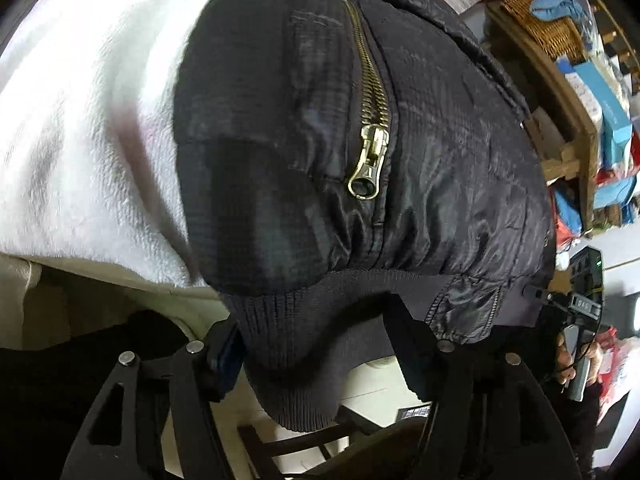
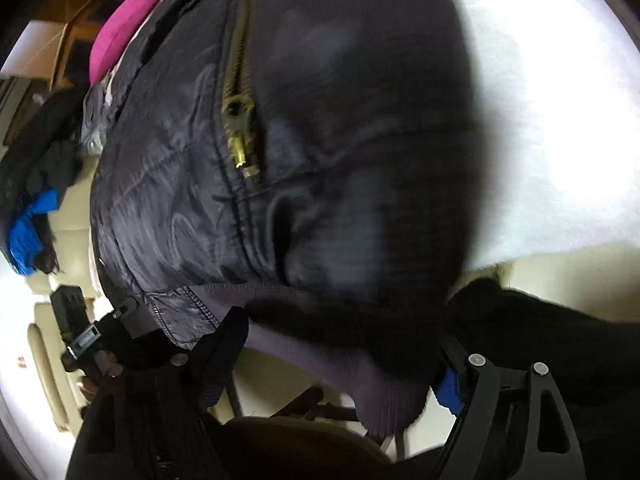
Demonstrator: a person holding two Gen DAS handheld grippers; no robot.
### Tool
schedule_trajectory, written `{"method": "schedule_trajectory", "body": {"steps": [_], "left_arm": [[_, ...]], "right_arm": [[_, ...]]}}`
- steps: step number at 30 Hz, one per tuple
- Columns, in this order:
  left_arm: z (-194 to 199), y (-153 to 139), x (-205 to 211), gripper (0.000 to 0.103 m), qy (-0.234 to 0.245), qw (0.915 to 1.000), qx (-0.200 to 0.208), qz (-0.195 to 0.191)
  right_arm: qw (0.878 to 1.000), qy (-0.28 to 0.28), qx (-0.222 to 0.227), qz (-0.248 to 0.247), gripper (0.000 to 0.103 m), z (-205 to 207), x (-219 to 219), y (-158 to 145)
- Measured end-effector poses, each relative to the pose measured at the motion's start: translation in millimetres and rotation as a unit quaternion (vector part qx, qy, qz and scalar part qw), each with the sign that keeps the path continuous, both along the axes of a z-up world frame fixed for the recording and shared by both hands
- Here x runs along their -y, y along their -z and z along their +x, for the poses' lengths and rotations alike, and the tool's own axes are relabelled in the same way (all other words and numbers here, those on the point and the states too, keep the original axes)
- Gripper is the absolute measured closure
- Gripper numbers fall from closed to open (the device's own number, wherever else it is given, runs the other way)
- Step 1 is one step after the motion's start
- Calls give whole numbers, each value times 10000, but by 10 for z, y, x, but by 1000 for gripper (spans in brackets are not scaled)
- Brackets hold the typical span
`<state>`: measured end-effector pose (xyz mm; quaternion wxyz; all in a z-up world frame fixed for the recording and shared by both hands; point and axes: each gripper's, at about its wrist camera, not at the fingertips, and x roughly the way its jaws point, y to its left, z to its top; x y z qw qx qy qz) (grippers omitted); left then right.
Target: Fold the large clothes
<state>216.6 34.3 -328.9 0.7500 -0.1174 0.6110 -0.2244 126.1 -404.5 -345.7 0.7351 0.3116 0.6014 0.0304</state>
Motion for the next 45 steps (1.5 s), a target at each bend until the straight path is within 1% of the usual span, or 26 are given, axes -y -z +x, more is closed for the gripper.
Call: {"method": "schedule_trajectory", "body": {"steps": [1, 2, 3, 4, 5, 7, 9, 10, 12, 14, 15, 17, 20, 24, 25, 29, 33, 37, 38, 40, 41, 42, 45], "left_arm": [[-12, -13, 1, 51, 19, 10000, 17, -23], [2, -29, 92, 63, 23, 10000, 40, -8], [-16, -57, 88, 69, 38, 9999, 105, 35], [-15, -79, 112, 79, 50, 9999, 135, 32], [-34, -113, 111, 85, 69, 9998, 176, 7], [-74, -201, 135, 88, 144, 9994, 313, 39], [-140, -344, 175, 89, 293, 9981, 529, 96], [-184, -459, 188, 89, 389, 9970, 667, 65], [-163, -591, 169, 89, 486, 9954, 817, -88], [-200, -808, 129, 89, 567, 9927, 1021, -289], [-208, -909, 120, 89, 601, 9911, 1133, -367], [-193, -1118, 123, 89, 658, 9868, 1388, -515], [-122, -1324, 80, 89, 704, 9833, 1497, -755], [133, -1574, 26, 90, 684, 9789, 1637, -1014], [219, -1633, 72, 90, 657, 9780, 1691, -1034], [603, -1942, 55, 90, 489, 9737, 1920, -1124], [1152, -2151, 131, 90, 262, 9728, 1997, -1147], [1883, -2336, 324, 91, 67, 9745, 1987, -1037], [2065, -2373, 366, 91, 35, 9749, 1976, -1029], [2430, -2446, 435, 91, -38, 9753, 1981, -979], [2606, -2492, 461, 92, -73, 9755, 1988, -945], [2812, -2512, 506, 92, -99, 9755, 1992, -927], [3360, -2481, 605, 92, -235, 9773, 1921, -860]], "right_arm": [[9998, 23, 150, -101, 30, 2, -16, -36], [9997, 21, 203, -143, 49, 5, -30, -64], [9995, 11, 251, -179, 54, -3, -43, -111], [9993, -7, 267, -270, 66, -13, -58, -152], [9984, -118, 324, -454, 76, -36, -92, -229], [9966, -277, 460, -633, 86, -75, -181, -401], [9948, -319, 625, -733, 88, -130, -230, -601], [9939, -326, 753, -733, 89, -159, -240, -719], [9916, -353, 1045, -674, 90, -199, -265, -954], [9867, -394, 1439, -642, 91, -227, -271, -1219], [9848, -397, 1578, -615, 91, -250, -250, -1291], [9783, -339, 1997, -431, 91, -272, -213, -1465], [9726, -252, 2303, -184, 91, -228, -186, -1586], [9651, -113, 2610, -193, 92, -120, -69, -1768], [9632, -73, 2679, -187, 92, -87, -72, -1798], [9530, 176, 3010, -283, 92, 197, 107, -2081], [9443, 472, 3239, -339, 92, 655, 308, -2333], [9391, 683, 3339, -452, 92, 1286, 449, -2543], [9383, 761, 3342, -467, 92, 1531, 509, -2588], [9360, 859, 3363, -585, 93, 1865, 571, -2638], [9342, 926, 3383, -654, 93, 2129, 624, -2673], [9327, 977, 3401, -694, 93, 2269, 683, -2709], [9304, 1189, 3397, -699, 94, 2958, 872, -2671]]}}
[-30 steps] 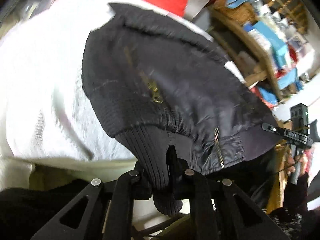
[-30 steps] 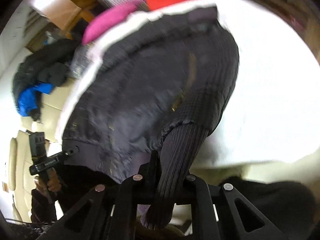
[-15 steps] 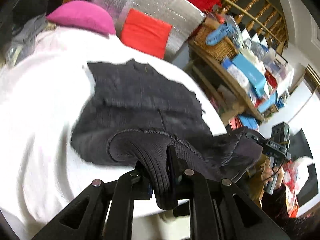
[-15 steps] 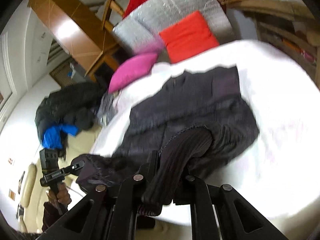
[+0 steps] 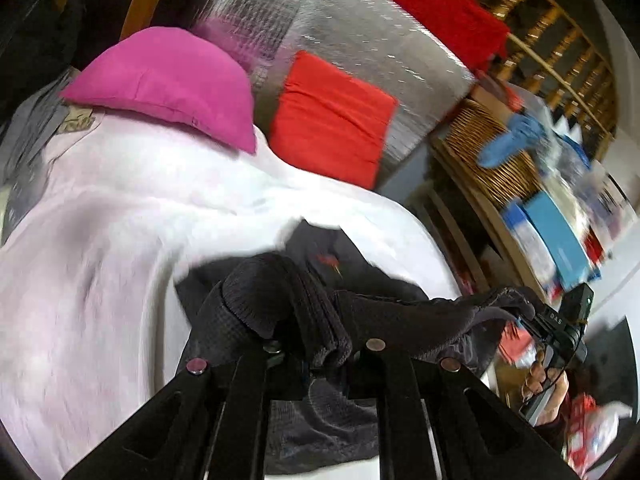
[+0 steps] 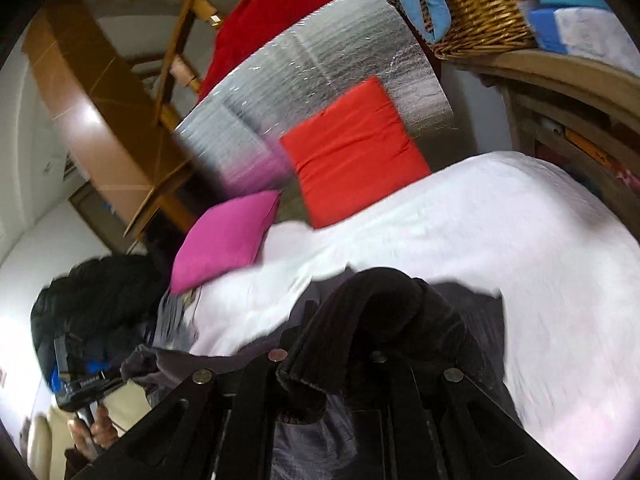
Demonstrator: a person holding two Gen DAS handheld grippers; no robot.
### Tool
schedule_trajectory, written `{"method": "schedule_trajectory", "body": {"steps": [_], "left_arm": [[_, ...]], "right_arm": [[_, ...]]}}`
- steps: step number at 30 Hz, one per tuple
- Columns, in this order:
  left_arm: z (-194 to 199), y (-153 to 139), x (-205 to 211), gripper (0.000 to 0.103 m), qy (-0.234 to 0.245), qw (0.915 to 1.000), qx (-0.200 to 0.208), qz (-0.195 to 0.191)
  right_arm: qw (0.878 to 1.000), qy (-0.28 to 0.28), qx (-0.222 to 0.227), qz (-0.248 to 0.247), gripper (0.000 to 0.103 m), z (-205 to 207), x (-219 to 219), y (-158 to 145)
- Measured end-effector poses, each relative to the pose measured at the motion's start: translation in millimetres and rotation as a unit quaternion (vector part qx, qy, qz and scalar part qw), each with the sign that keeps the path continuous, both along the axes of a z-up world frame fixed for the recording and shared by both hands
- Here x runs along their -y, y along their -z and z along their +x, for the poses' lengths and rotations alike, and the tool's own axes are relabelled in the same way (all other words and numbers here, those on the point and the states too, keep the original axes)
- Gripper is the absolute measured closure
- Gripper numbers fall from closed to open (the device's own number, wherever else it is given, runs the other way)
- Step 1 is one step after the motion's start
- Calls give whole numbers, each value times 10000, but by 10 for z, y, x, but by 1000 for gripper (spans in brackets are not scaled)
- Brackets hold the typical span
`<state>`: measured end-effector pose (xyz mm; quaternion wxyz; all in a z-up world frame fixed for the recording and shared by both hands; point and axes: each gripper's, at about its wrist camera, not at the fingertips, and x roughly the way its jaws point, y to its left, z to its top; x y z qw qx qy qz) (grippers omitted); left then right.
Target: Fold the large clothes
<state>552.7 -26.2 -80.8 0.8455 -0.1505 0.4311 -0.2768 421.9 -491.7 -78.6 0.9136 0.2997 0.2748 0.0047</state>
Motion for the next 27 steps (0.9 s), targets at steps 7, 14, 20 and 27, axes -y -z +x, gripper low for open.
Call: {"method": "schedule_trajectory", "body": {"steps": [7, 14, 20, 27], "left_arm": [[1163, 784, 338, 94, -360, 9971, -487, 469], [1603, 1365, 362, 93, -655, 9955, -461, 510], [1697, 1525, 460, 90, -786, 9934, -461, 695], [1161, 769, -58, 15, -1811, 9820, 534, 5]], "right_arm": [[9979, 425, -482, 27, 94, 1275, 270, 688], [9942, 680, -748, 377, 94, 1757, 451, 1502], [9773, 614, -849, 1843, 88, 1753, 797, 1800], [9692, 1001, 342, 2226, 7, 853, 1049, 1253]]}}
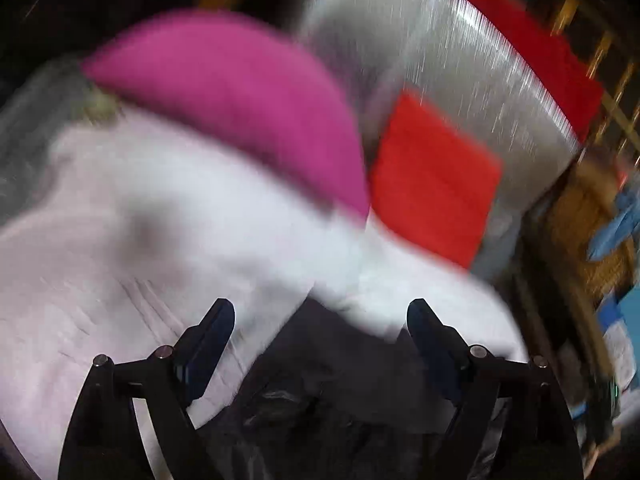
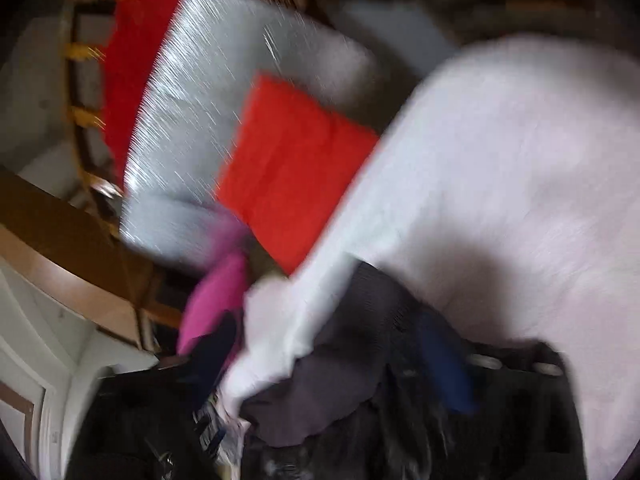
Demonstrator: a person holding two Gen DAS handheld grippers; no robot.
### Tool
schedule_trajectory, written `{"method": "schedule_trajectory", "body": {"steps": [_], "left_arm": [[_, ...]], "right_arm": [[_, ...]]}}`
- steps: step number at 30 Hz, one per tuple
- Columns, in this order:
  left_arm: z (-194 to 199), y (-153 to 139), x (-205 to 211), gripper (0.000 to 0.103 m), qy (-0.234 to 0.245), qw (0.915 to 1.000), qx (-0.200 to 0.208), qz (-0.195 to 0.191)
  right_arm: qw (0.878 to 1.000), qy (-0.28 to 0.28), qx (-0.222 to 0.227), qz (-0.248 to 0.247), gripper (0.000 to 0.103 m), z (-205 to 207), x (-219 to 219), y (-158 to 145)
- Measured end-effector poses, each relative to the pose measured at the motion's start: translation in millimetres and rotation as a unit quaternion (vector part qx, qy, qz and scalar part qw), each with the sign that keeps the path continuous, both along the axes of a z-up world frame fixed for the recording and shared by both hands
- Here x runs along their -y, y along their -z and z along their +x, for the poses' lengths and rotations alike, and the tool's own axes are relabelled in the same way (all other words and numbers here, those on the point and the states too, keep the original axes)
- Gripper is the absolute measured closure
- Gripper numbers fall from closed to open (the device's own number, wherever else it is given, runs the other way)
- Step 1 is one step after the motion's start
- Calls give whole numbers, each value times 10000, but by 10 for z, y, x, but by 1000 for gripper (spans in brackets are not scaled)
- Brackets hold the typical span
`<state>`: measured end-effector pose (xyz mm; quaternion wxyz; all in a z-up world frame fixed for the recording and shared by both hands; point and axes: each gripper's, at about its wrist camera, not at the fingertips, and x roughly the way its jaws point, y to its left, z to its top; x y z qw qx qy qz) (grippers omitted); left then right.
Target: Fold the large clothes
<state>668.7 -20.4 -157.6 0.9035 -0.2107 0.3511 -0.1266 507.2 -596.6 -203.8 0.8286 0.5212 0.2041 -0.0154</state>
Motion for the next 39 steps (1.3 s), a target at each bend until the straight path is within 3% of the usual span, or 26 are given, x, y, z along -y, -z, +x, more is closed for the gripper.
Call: {"method": "schedule_trajectory", "body": {"steps": [3, 6, 8, 13, 17, 23, 26, 30, 34, 39], "left_arm": [[-408, -233, -134, 15, 160, 9994, -32, -299], [-920, -296, -188, 15, 132, 9998, 21, -130], [-1325, -233, -234, 15, 60, 9999, -112, 96], [-1972, 151, -494, 15, -441, 9976, -540, -38], [-1959, 520, -707, 15, -993, 9878, -1176, -247], [-1753, 826, -724, 15, -883, 9808, -1710, -320], [-1656, 836, -589, 15, -683, 9825, -1723, -184], [-1514, 912, -442, 15, -302, 9806, -1935, 70], [-1456, 980, -436, 15, -261, 9795, -1998, -32], [-1492, 955, -404, 15, -206, 9809, -1926, 184]], "right_arm": [[9994, -190, 221, -159, 7, -440, -71, -238], [9985, -216, 316, -379, 7, -943, -223, -388], [9987, -181, 238, -401, 7, -1275, -289, -410], [9996, 20, -118, -267, 7, -1752, -303, -250], [9994, 119, -313, 37, 7, -1878, -252, 12], [9970, -15, -771, 48, 7, -1717, -197, 377], [9966, -29, -810, 153, 7, -1614, -175, 451], [9930, -23, -1136, -333, 7, -1459, -219, 446], [9860, -250, -1572, -504, 7, -1301, -325, 558], [9820, -240, -1520, -1097, 7, -1324, -433, 357]]}}
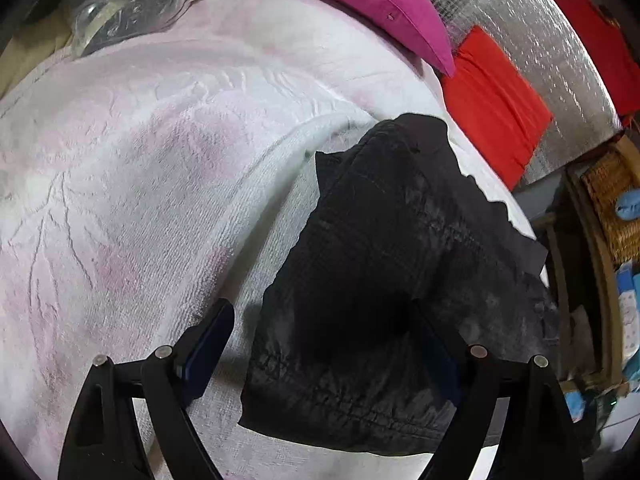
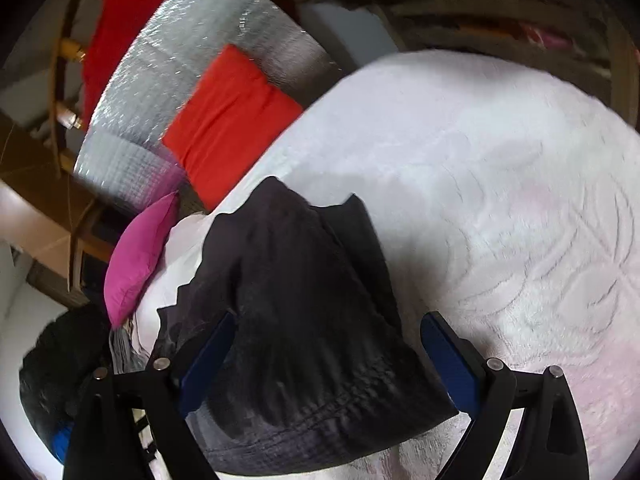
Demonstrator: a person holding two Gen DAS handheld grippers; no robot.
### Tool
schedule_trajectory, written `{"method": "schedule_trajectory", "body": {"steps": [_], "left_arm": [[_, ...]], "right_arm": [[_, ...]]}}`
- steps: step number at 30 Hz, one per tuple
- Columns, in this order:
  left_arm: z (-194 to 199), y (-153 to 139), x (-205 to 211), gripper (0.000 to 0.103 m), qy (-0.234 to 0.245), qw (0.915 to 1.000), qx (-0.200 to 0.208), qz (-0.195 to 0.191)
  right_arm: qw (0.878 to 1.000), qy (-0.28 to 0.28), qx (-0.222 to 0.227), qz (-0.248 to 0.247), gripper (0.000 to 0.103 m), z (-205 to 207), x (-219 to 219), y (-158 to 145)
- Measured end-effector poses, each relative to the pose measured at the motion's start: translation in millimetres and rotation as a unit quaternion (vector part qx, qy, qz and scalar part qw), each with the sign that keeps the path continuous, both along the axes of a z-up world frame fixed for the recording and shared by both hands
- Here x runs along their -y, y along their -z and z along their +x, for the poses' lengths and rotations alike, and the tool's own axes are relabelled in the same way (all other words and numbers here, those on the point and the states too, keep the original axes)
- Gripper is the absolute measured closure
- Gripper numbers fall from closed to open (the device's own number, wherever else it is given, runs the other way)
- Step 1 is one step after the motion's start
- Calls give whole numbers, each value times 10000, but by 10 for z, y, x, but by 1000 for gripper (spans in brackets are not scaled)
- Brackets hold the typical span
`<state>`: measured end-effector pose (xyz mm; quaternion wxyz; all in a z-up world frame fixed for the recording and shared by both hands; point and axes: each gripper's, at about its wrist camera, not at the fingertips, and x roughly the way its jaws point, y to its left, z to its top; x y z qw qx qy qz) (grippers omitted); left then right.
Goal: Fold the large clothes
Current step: 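Lift the bundle and fold it in half again with both grippers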
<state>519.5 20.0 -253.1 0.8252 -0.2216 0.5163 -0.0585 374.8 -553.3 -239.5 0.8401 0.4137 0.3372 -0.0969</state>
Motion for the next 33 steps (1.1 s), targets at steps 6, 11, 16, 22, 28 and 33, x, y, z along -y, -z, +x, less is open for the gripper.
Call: {"method": "schedule_trajectory", "body": {"steps": [6, 11, 16, 22, 28, 33], "left_arm": [[-248, -241, 5, 15, -353, 9971, 277, 621], [-769, -443, 205, 15, -197, 9913, 787, 1034], [-1147, -156, 328, 15, -6, 9998, 131, 175], [-1140, 210, 347, 15, -183, 9950, -440, -872], [-865, 293, 230, 13, -661, 9853, -196, -1561], [-701, 395, 188, 12, -947, 9687, -9, -2295]], "right_arm": [[9987, -55, 436, 244, 7, -318, -20, -196], [9846, -450, 709, 1534, 7, -494, -169, -24], [9761, -421, 474, 2081, 7, -635, -481, 279], [9756, 1, 265, 2181, 7, -550, -599, 580], [9712, 356, 475, 2308, 7, -328, -524, 770], [9693, 481, 757, 2289, 7, -127, -502, 776]]}}
